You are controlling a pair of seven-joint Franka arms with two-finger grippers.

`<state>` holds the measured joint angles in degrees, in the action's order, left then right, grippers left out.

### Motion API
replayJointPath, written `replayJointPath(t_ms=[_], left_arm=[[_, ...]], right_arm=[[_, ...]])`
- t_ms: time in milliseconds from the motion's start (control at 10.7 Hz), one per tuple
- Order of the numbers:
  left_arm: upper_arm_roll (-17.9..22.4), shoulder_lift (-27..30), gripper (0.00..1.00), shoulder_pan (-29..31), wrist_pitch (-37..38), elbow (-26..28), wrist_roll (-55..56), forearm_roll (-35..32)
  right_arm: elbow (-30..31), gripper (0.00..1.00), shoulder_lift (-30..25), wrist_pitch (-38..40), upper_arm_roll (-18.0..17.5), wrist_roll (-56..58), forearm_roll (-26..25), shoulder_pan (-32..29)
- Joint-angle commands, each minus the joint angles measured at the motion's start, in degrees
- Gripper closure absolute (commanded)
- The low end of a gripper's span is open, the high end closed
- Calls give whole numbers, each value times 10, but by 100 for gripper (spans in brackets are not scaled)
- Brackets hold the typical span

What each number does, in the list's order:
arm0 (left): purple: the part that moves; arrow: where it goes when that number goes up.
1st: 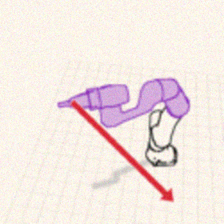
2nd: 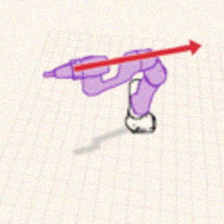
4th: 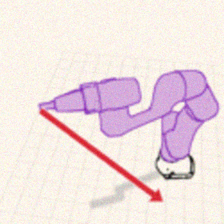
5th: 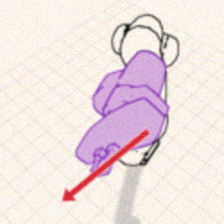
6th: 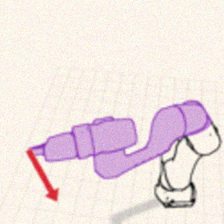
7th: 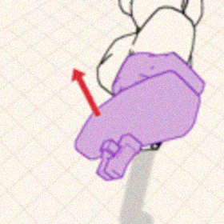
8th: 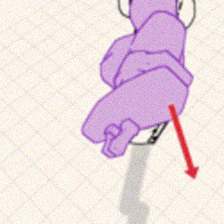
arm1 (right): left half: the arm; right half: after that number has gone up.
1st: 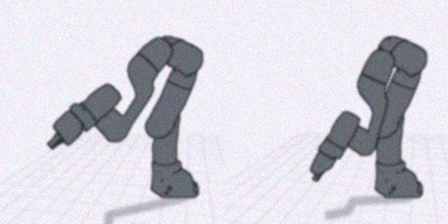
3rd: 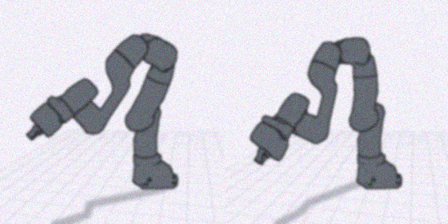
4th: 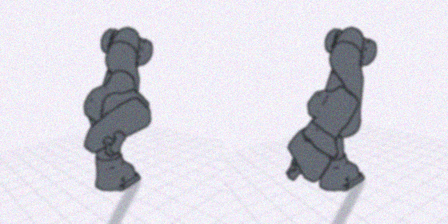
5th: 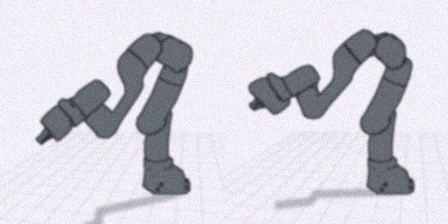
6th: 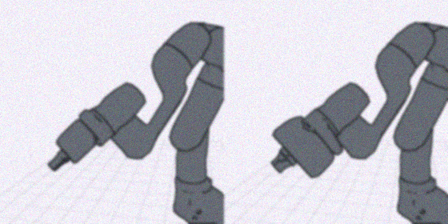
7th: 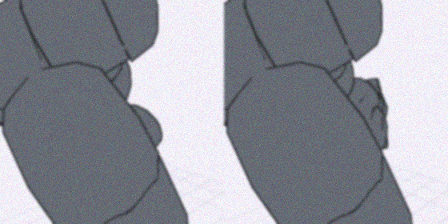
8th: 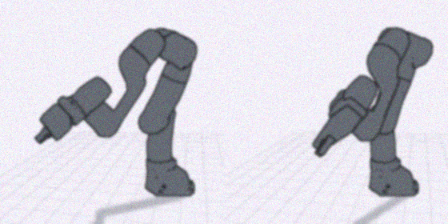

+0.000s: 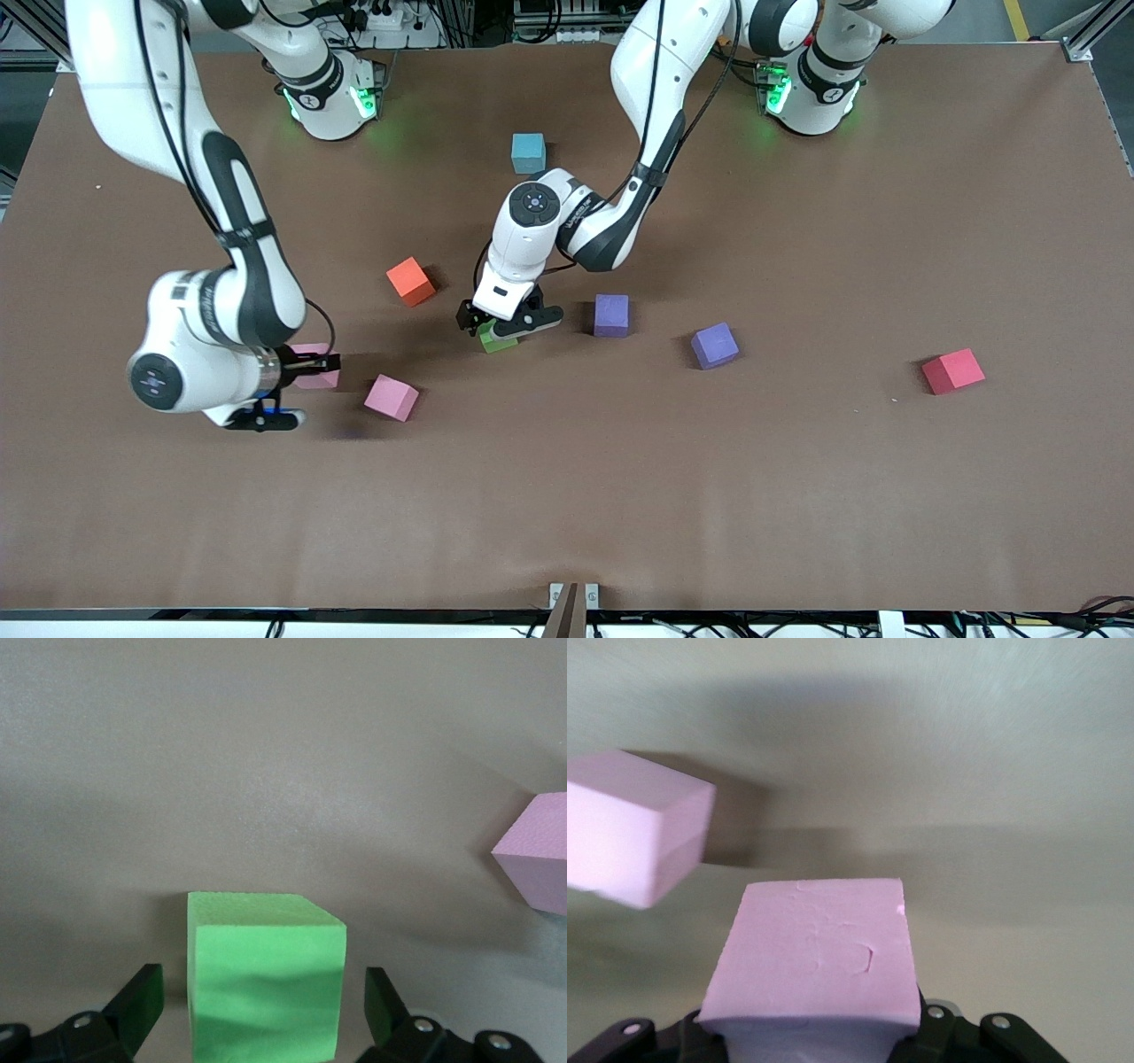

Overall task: Arrange blocks into number 1
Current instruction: 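Lift the green cube with the left gripper and carry it toward cyan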

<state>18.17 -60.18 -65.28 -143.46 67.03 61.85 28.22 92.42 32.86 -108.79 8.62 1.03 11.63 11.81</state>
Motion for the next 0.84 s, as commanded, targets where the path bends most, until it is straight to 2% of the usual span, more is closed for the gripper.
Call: replayJointPath(t_ms=[0, 93, 187, 280, 374, 467, 654, 748], left_arm=[[9, -16, 0, -6, -4, -20, -15, 18], [10, -16, 3, -6, -4, -19, -16, 18], [12, -14, 26, -6, -3, -16, -20, 18], [12, -13, 58, -6, -2, -12, -37, 18], [12, -12, 86, -6, -2, -7, -46, 17], [13, -4, 100, -6, 0, -5, -50, 14], [-3, 45, 100, -1, 47, 23, -66, -3], [-22, 83, 100, 2, 63, 63, -94, -25]], right_arm=[[28, 41, -45, 1, -2, 6, 4, -1], [42, 41, -48, -3, -2, 6, 4, 1], [50, 41, -55, -8, -2, 5, 6, 3], [53, 40, -60, -7, -2, 2, 6, 3], [53, 40, -60, -6, -2, 2, 7, 4], [54, 40, -60, -5, -2, 1, 7, 3], [54, 40, -60, -5, -2, 2, 7, 3], [54, 40, -60, -5, -2, 2, 8, 3]])
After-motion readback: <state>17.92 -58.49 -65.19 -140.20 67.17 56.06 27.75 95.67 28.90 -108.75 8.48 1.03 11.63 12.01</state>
